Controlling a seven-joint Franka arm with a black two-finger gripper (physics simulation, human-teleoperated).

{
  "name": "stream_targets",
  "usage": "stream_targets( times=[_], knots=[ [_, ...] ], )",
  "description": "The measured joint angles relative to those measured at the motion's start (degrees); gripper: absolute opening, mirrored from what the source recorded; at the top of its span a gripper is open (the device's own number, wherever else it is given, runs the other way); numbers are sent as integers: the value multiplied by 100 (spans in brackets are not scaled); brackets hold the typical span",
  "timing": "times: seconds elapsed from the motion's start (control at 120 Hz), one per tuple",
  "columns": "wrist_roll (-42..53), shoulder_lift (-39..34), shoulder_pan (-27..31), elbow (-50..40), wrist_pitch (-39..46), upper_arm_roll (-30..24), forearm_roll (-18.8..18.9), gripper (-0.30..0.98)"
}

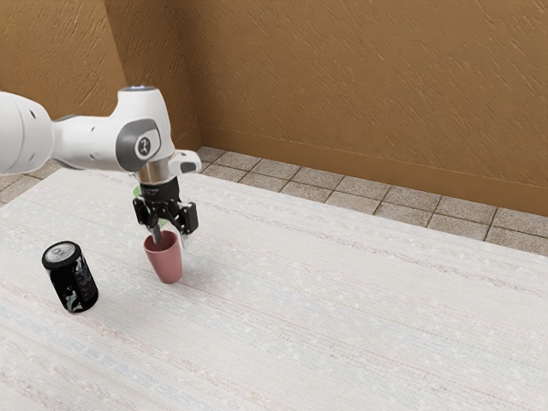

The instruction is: Place the right cup onto the left cup

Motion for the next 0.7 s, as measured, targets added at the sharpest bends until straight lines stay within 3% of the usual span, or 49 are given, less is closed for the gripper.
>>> stream_targets(
  times=[0.392,0.7],
  knots=[
    [117,364,-20,134,257,80,5,48],
    [182,387,-16,167,299,80,5,26]
  ],
)
